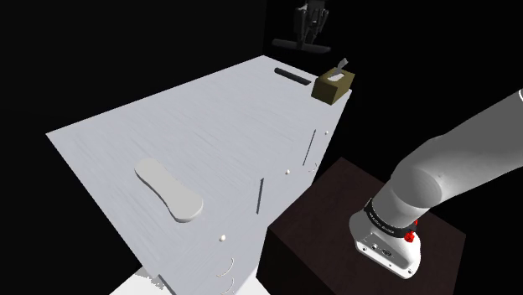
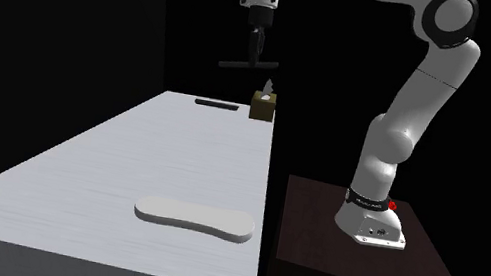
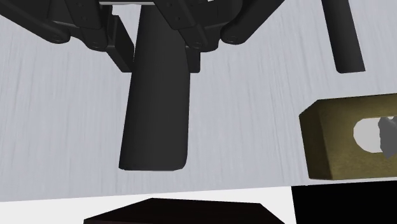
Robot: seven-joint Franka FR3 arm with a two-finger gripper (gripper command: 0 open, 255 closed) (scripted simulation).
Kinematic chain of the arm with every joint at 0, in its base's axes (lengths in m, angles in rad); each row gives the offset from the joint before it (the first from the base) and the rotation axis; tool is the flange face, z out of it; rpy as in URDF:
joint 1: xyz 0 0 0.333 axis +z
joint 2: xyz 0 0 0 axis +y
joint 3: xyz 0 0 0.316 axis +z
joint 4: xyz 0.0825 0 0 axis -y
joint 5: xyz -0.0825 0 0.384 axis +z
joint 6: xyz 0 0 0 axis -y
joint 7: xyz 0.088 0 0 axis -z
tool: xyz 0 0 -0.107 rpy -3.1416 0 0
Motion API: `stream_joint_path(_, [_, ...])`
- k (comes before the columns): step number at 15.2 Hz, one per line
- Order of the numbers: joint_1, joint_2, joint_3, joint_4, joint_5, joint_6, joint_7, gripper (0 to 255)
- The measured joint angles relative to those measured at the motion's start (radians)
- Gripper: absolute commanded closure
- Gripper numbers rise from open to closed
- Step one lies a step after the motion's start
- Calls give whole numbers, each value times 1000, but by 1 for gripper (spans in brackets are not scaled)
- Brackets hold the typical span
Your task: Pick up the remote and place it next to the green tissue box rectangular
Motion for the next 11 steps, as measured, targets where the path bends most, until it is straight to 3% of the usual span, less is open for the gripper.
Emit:
stream_joint_path(4, [-33,23,-60,19,-19,-4,-90,255])
stream_joint_path(11, [-41,0,-71,-87,-24,78,-114,255])
